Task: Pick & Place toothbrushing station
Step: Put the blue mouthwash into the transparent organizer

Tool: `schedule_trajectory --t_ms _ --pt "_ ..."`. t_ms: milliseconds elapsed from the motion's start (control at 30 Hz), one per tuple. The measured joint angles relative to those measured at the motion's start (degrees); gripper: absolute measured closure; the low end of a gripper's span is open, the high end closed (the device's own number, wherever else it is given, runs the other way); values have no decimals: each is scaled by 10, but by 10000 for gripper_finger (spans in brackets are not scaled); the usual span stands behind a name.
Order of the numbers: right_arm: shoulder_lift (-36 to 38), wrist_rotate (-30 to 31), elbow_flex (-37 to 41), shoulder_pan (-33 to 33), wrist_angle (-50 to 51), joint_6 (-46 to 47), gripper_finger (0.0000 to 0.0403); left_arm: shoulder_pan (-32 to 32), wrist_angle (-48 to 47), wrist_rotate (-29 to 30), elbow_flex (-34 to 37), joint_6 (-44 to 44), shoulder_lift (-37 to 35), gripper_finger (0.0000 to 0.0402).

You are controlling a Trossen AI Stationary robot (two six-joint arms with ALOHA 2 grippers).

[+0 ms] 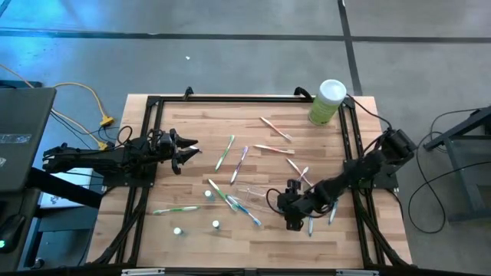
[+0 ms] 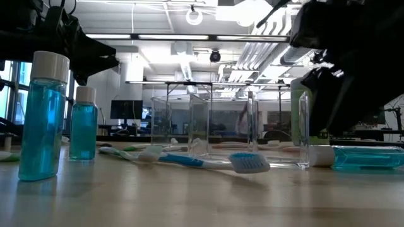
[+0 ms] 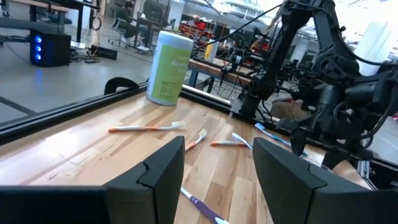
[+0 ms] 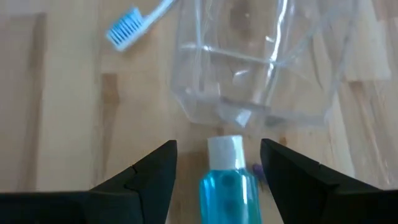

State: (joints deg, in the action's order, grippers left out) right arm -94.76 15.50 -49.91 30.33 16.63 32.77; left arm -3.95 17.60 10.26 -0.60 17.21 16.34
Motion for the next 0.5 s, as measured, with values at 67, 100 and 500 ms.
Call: schedule_trajectory --t_ms 67,100,500 --pt "-12 -5 0 -1 -10 0 180 0 0 0 0 0 0 215" --pt "-20 -8 -1 -1 -9 0 180 0 0 0 0 0 0 215" --pt "-75 -7 -1 -13 -25 -30 187 0 0 0 0 -4 0 216"
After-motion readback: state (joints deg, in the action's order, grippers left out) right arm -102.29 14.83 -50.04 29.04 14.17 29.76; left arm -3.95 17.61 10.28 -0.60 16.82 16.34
